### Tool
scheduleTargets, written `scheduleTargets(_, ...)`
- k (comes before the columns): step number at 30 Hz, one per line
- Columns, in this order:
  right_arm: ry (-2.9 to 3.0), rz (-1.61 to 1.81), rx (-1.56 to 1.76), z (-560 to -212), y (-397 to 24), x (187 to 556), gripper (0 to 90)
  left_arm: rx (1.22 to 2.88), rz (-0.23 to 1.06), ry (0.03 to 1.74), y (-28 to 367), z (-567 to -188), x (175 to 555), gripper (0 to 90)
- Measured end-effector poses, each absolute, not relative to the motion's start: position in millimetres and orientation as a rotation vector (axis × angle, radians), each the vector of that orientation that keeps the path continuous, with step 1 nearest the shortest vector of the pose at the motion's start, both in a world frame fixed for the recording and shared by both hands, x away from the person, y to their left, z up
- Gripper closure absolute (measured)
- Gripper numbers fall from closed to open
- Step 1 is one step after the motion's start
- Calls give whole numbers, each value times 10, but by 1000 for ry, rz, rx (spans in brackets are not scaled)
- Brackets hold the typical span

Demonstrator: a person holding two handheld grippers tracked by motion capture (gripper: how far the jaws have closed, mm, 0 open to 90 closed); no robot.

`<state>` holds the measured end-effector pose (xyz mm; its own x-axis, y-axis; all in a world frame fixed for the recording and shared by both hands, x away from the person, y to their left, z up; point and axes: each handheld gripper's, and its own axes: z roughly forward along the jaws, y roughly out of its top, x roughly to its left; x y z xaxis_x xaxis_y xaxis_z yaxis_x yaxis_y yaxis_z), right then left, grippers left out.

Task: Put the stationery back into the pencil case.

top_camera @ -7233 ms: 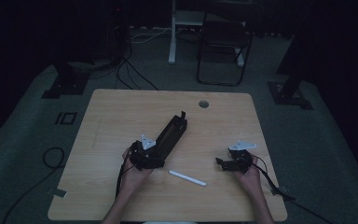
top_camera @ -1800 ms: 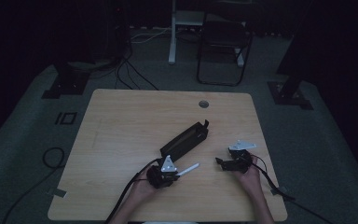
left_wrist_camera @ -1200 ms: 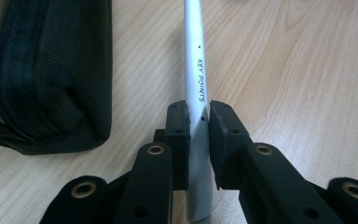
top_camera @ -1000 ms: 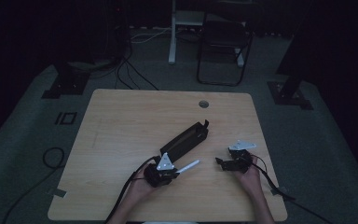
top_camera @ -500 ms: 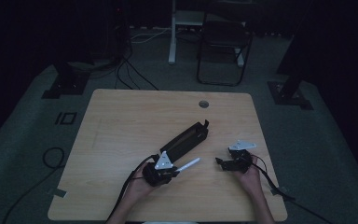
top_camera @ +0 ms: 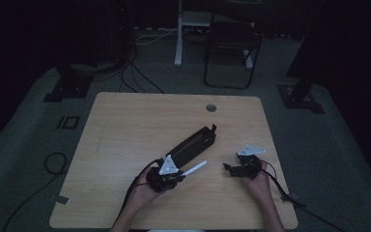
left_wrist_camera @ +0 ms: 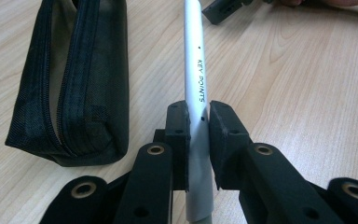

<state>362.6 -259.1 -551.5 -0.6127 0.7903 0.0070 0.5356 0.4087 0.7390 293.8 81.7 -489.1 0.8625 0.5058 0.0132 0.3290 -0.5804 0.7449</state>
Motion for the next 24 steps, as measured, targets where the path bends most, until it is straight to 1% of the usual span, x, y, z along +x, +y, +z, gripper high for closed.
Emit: scheduleTargets(24, 2326, 1032, 1145, -5515, -2590, 3626, 213, 2197, 313, 601, 856, -4663, 2865, 791)
